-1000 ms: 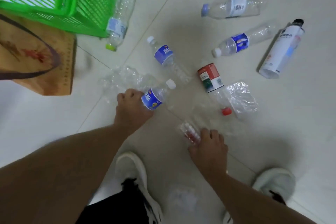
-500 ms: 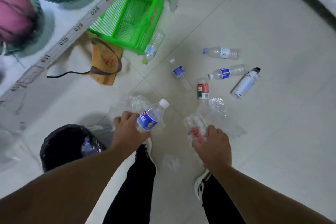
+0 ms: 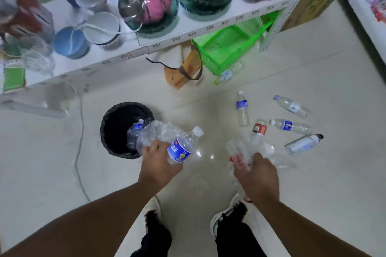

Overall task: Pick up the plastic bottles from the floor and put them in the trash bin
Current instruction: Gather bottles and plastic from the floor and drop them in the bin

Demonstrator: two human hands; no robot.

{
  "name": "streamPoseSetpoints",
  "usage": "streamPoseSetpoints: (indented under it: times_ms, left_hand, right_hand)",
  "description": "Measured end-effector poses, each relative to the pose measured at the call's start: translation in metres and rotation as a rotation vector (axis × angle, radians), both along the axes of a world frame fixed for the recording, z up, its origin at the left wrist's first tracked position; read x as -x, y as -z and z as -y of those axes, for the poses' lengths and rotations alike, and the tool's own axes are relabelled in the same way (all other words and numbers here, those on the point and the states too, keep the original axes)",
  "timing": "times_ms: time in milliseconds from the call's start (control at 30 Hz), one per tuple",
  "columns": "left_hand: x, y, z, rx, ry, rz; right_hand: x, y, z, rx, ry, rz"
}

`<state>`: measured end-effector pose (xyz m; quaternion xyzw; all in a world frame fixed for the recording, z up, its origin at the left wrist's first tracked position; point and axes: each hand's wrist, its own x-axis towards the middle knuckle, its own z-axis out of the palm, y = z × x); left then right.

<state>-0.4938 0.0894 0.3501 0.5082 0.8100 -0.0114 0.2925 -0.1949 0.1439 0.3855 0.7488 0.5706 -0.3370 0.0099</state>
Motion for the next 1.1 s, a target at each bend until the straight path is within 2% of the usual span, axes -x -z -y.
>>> streamPoseSetpoints:
  times_ms: [167, 267, 400, 500, 600, 800, 967, 1100]
  left_hand:
    - [0.048, -0.007, 0.03, -0.055, -0.259, 0.023]
    - [0.086, -0.009, 0.066, -0.038, -0.274, 0.079]
    - [0.149, -0.024, 0.11, -0.052, -0.301, 0.157]
    - [0.191, -0.036, 0.109, -0.063, -0.266, 0.132]
    - [0.217, -0.044, 0.093, -0.056, -0.346, 0.148]
    - [0.227, -0.061, 0.072, -0.091, -0.642, 0.441]
    - [0.227, -0.045, 0.052, -0.093, -0.656, 0.471]
    - [0.23, -0.011, 0.024, -0.11, -0.669, 0.555]
  right_hand:
    - [0.063, 0.005, 0.019, -0.076, -0.05, -0.006]
    - [0.114, 0.013, 0.035, -0.052, -0.105, 0.009]
    - [0.203, 0.003, 0.05, 0.002, -0.064, -0.084]
    - [0.265, -0.006, 0.052, 0.04, -0.044, -0.161]
    - [0.304, -0.004, 0.047, 0.098, -0.036, -0.188]
    - [0.321, 0.002, 0.033, 0.201, 0.09, -0.291]
    - [0.301, 0.012, 0.021, 0.255, 0.112, -0.302]
    - [0.286, 0.032, 0.017, 0.348, 0.308, -0.403]
